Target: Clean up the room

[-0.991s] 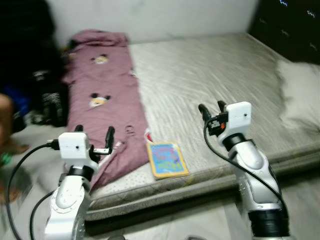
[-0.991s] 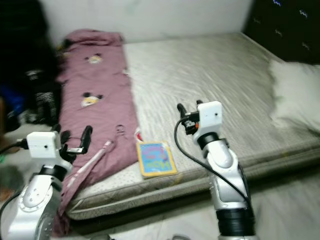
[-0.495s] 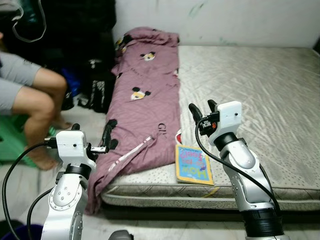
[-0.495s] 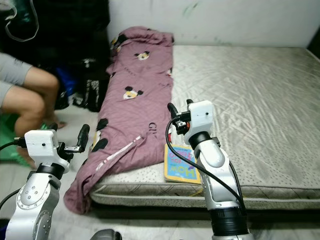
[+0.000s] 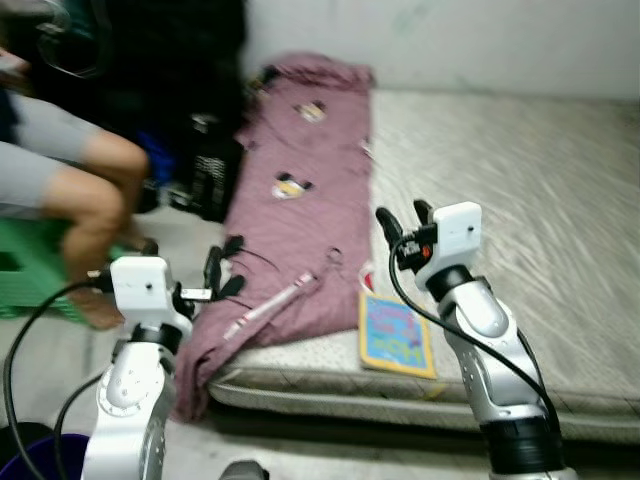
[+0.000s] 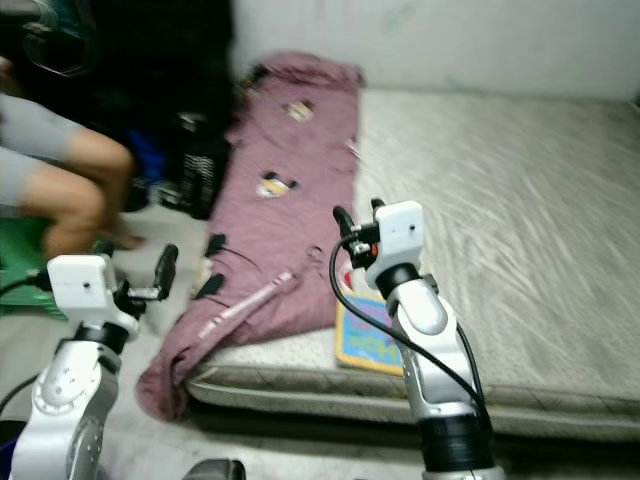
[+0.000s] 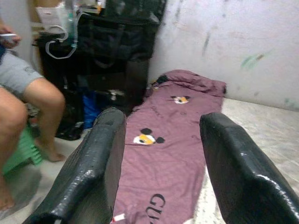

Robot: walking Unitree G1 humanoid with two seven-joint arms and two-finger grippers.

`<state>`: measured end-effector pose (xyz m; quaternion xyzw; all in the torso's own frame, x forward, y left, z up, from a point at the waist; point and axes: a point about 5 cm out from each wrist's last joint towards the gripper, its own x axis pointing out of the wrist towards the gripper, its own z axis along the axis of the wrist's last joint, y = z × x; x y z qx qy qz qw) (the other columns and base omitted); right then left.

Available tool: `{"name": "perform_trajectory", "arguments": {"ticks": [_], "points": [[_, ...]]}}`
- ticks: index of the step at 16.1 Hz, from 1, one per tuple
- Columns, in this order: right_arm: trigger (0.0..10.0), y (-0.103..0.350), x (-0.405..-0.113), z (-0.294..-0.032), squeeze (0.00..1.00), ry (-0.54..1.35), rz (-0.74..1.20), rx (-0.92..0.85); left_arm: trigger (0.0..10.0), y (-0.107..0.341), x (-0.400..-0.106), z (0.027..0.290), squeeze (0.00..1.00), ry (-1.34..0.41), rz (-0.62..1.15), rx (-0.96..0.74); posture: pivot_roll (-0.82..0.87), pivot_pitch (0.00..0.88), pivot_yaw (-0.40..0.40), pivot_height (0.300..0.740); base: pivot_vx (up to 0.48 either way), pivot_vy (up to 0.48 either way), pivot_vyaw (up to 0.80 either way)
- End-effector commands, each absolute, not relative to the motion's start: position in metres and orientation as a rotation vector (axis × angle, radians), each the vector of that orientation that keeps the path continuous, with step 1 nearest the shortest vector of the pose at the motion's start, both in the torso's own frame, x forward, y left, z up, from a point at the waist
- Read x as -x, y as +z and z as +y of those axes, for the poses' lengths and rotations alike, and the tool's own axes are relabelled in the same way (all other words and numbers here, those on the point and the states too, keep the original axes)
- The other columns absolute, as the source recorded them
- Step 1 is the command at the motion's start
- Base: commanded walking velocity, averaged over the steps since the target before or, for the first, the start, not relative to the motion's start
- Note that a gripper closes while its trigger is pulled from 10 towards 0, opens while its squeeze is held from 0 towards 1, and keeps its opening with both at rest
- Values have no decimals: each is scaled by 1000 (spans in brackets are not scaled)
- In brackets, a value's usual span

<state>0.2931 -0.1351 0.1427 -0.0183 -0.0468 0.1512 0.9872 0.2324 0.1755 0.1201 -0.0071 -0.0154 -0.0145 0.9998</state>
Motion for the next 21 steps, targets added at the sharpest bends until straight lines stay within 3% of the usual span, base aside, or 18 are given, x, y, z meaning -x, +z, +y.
{"name": "perform_trajectory", "arguments": {"ticks": [1, 8, 12, 21], "points": [[10000, 145, -295, -138, 0, 293, -99, 41, 10000, 121, -233, 175, 0, -35, -34, 18, -76, 0, -25, 740, 0, 0, 0], [10000, 145, -296, -137, 0, 299, -100, 49, 10000, 120, -232, 174, 0, -28, -34, 43, -77, 0, -27, 740, 0, 0, 571], [10000, 145, -297, -138, 0, 297, -100, 50, 10000, 120, -233, 173, 0, -32, -36, 28, -77, 0, -31, 740, 0, 0, 0], [10000, 144, -298, -139, 0, 296, -100, 58, 10000, 120, -234, 174, 0, -30, -41, 22, -79, 0, -29, 740, 0, -399, 0]]}}
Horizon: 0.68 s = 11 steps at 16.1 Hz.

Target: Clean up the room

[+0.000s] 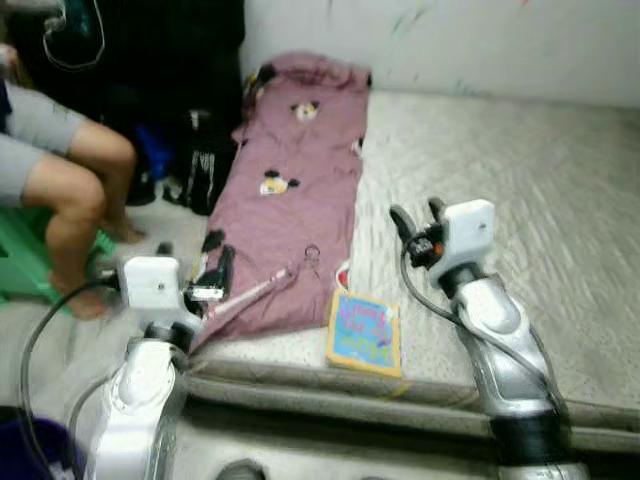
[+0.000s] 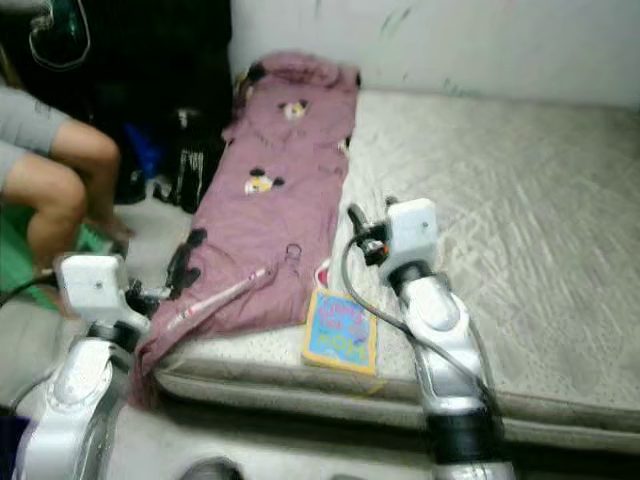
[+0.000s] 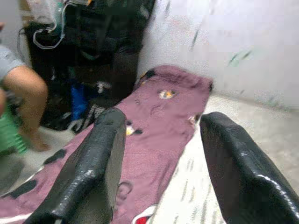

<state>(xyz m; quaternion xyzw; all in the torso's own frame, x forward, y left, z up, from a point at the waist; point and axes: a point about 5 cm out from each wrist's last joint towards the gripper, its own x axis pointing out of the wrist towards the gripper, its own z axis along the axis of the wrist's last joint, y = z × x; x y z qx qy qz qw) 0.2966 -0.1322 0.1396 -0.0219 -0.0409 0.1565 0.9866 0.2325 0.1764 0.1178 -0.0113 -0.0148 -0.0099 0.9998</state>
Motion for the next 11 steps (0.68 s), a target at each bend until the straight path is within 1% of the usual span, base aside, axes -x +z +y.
{"name": "perform_trajectory", "arguments": {"ticks": [1, 3, 6, 11], "points": [[10000, 144, -298, -139, 0, 294, -100, 59, 10000, 120, -234, 174, 0, -29, -42, 23, -81, 0, -30, 740, 0, -412, 0], [10000, 144, -299, -140, 0, 294, -101, 61, 10000, 120, -235, 174, 0, -27, -45, 21, -81, 0, -30, 740, 0, -386, 0], [10000, 145, -300, -140, 0, 294, -105, 63, 10000, 121, -237, 175, 0, 0, -63, 4, -84, 0, -34, 740, 0, 0, 0], [10000, 148, -303, -141, 0, 286, -116, 59, 10000, 122, -239, 176, 0, -15, -70, 23, -85, 0, -35, 740, 0, 0, 0]]}}
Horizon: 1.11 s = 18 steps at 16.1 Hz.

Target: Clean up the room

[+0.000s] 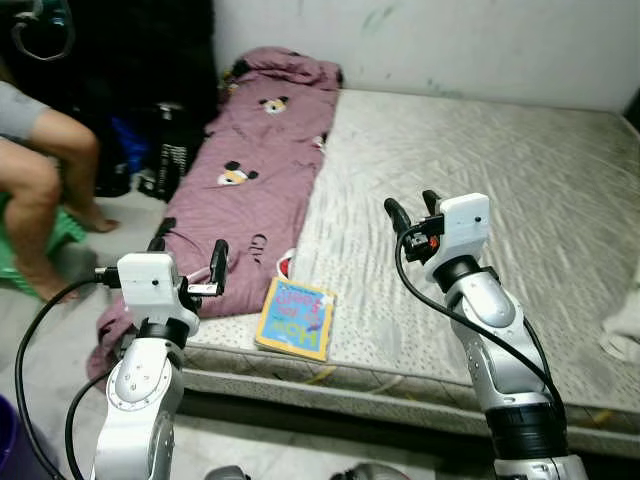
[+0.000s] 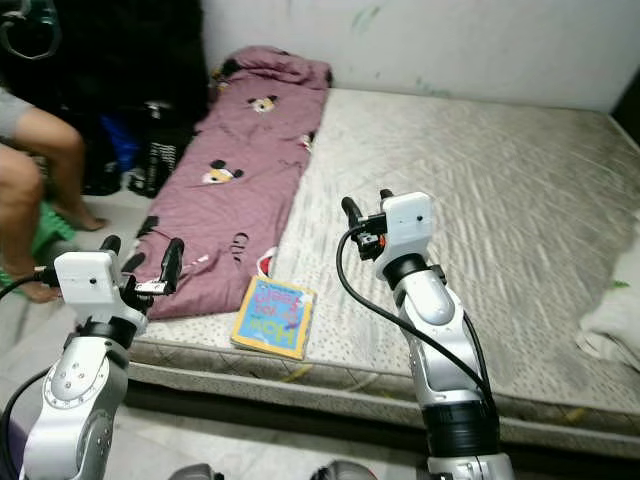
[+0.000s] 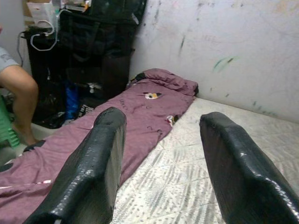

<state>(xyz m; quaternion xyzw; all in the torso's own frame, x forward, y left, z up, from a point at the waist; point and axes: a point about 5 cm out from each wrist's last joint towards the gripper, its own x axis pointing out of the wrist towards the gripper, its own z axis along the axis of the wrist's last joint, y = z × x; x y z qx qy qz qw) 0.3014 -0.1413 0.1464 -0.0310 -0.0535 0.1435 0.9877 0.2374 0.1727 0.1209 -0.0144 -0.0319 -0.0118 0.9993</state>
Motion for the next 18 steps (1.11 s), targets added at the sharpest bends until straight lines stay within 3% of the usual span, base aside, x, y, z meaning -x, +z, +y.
{"name": "perform_trajectory", "arguments": {"ticks": [1, 9, 14, 18], "points": [[10000, 148, -303, -141, 0, 288, -114, 59, 10000, 123, -239, 175, 0, -17, -74, 22, -86, 0, -35, 740, 0, 0, 0], [10000, 146, -304, -141, 0, 277, -103, 39, 10000, 122, -240, 175, 0, -14, -71, 23, -86, 0, -33, 740, 0, 0, 0], [10000, 146, -304, -142, 0, 274, -102, 35, 10000, 121, -241, 173, 0, -19, -56, 50, -90, 0, -32, 740, 0, 0, -575], [10000, 146, -304, -142, 0, 274, -103, 38, 10000, 121, -242, 171, 0, -24, -50, 69, -91, 0, -34, 740, 0, -326, 0]]}}
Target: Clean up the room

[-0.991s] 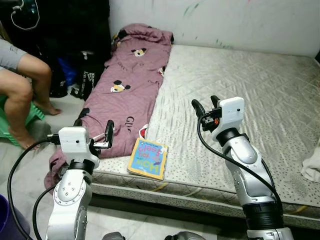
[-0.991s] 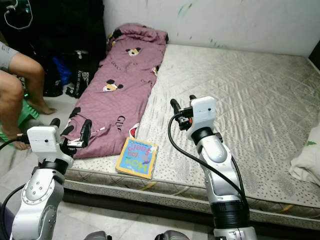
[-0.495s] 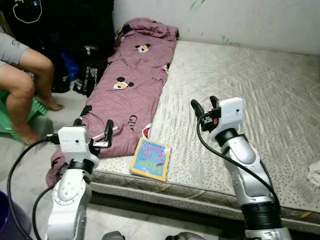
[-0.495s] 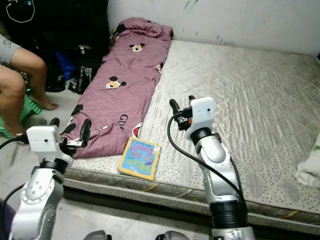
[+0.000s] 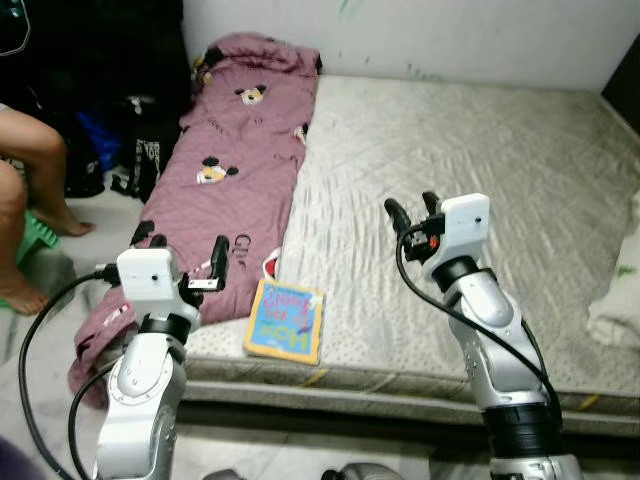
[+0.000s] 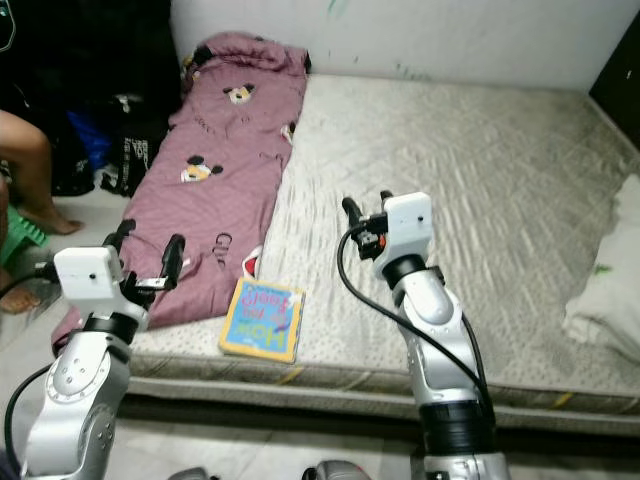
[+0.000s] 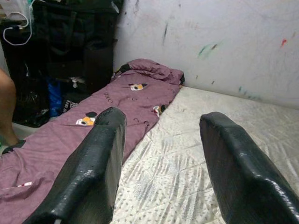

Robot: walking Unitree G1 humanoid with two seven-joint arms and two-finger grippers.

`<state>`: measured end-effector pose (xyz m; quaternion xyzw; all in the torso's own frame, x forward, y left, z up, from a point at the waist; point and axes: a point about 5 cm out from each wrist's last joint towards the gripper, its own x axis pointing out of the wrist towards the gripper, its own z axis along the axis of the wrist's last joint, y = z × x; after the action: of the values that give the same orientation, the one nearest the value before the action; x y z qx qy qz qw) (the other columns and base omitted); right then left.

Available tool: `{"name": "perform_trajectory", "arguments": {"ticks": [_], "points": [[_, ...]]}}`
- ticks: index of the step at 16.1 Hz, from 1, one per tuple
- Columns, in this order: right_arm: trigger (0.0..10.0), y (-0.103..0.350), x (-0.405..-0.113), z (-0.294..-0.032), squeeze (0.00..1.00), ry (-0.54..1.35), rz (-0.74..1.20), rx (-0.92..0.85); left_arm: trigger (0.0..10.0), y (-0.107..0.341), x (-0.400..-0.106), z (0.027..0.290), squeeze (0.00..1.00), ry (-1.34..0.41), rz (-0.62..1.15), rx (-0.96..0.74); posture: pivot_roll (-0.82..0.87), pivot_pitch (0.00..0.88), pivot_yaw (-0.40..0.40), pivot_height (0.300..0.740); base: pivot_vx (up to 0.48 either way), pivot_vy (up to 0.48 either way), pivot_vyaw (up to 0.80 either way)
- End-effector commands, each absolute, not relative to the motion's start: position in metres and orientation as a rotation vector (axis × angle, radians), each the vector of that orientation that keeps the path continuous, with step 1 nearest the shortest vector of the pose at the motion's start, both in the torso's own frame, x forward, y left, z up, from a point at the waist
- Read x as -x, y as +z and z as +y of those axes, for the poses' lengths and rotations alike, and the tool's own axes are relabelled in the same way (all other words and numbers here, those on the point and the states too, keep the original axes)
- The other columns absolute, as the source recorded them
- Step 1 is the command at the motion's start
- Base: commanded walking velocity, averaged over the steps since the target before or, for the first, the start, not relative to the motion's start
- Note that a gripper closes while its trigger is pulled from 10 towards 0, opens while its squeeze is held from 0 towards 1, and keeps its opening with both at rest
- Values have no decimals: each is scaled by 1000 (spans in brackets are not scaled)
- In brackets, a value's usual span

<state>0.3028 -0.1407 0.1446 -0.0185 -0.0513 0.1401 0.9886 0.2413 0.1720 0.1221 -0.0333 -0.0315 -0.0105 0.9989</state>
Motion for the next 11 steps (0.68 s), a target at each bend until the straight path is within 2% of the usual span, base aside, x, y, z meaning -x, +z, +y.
{"name": "perform_trajectory", "arguments": {"ticks": [1, 11], "points": [[10000, 146, -304, -142, 0, 275, -104, 38, 10000, 121, -242, 171, 0, -25, -50, 71, -91, 0, -34, 740, 0, -349, 0], [10000, 147, -306, -142, 0, 279, -106, 44, 10000, 120, -242, 170, 0, -28, -46, 74, -90, 0, -40, 740, 0, -375, 0]]}}
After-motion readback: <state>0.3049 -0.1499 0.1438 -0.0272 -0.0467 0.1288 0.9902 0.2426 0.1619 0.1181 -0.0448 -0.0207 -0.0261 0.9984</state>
